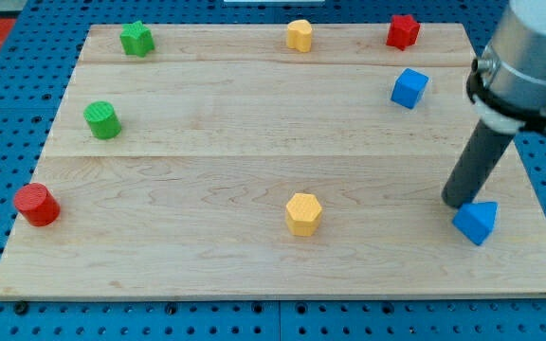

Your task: Place your arm to the bottom of the green circle

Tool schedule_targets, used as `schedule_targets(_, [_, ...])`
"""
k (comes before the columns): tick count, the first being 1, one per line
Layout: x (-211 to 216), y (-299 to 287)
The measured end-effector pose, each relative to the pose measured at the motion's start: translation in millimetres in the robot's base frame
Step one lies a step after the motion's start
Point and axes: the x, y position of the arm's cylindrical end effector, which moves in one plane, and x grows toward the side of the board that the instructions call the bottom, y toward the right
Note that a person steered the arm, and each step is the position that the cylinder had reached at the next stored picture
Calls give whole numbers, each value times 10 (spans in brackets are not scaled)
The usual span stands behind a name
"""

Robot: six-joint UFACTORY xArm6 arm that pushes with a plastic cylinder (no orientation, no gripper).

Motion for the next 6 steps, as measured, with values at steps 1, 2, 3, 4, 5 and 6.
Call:
schedule_targets(1, [-109,-9])
schedule_targets(2, [-666,-28])
schedule_targets(3, [-1318,-542])
schedule_targets(4, [-2085,-652])
schedule_targets(5, [-2443,-301])
schedule_targets(6, [-2122,14])
